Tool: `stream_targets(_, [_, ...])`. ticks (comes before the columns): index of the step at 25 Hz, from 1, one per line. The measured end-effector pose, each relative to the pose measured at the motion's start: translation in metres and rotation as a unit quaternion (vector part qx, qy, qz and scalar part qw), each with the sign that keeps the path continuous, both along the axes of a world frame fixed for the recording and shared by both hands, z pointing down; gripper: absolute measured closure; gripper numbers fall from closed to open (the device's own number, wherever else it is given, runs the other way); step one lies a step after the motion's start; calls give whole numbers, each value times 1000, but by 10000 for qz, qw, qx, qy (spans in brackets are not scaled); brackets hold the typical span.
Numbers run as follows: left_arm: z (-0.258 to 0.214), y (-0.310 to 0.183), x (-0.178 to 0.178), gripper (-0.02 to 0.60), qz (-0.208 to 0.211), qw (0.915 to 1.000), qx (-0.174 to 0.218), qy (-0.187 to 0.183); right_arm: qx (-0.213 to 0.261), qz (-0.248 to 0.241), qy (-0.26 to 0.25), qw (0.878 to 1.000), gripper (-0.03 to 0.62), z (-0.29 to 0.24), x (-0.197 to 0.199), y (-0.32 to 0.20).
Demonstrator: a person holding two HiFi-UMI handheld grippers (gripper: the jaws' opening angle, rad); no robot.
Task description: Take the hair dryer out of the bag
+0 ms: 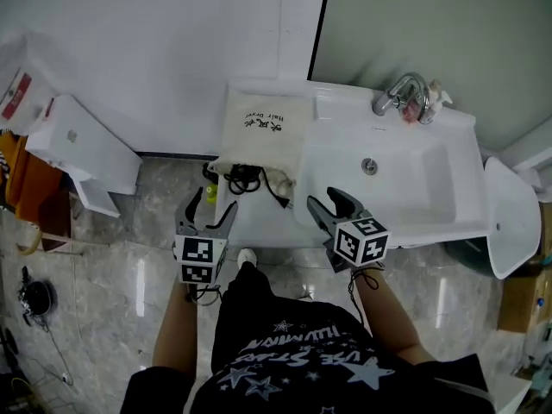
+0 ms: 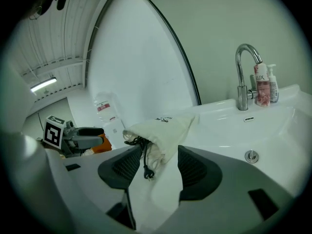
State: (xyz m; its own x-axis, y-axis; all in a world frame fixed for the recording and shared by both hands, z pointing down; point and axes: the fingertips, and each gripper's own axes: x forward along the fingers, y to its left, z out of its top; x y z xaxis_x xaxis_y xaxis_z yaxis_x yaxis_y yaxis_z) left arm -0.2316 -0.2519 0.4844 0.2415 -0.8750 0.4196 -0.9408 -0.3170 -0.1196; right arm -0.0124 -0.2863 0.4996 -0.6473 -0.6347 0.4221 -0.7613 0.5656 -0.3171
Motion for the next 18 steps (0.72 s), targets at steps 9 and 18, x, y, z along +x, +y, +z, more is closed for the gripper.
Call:
stream_targets(9, [36, -85, -19, 238, 1082, 9894, -260, -934, -243, 480, 168, 9984, 367, 9, -40, -41])
stream_targets(18, [45, -119, -25, 343, 1701, 9734, -6, -1538, -467, 279, 202, 9983, 366, 18, -90, -47])
